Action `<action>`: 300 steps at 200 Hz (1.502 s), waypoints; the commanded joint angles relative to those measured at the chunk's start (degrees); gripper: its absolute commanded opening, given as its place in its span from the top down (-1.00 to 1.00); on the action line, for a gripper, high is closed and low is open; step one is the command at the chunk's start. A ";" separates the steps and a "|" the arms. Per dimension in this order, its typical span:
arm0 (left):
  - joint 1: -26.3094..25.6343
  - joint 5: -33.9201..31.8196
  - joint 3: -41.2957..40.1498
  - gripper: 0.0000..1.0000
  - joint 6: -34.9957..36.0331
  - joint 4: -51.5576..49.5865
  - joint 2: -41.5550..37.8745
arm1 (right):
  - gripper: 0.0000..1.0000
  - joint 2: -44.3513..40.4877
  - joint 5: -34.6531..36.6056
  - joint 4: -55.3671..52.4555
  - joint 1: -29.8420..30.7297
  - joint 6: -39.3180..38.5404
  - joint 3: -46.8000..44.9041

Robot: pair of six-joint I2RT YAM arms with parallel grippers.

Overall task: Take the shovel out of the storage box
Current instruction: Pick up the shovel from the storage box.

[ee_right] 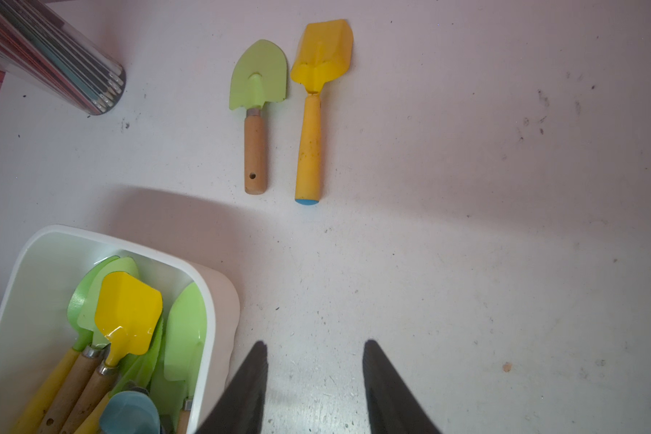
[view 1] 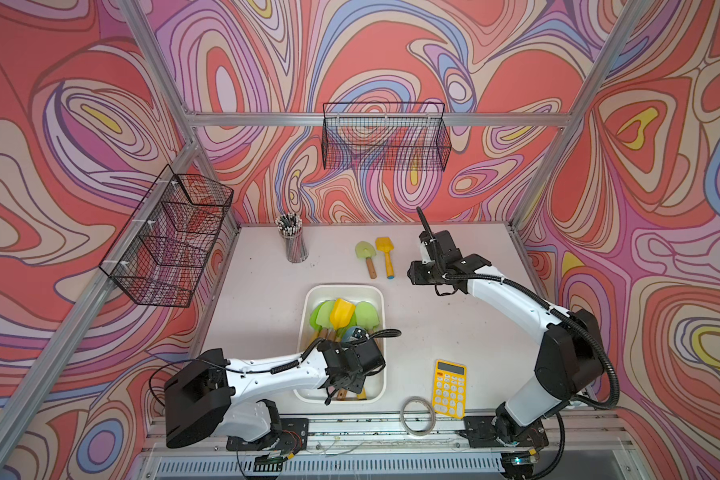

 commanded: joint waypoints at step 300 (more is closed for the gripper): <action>27.04 17.56 3.53 0.90 8.67 11.50 -15.46 | 0.12 -12.28 -21.57 10.55 -0.02 4.88 -10.81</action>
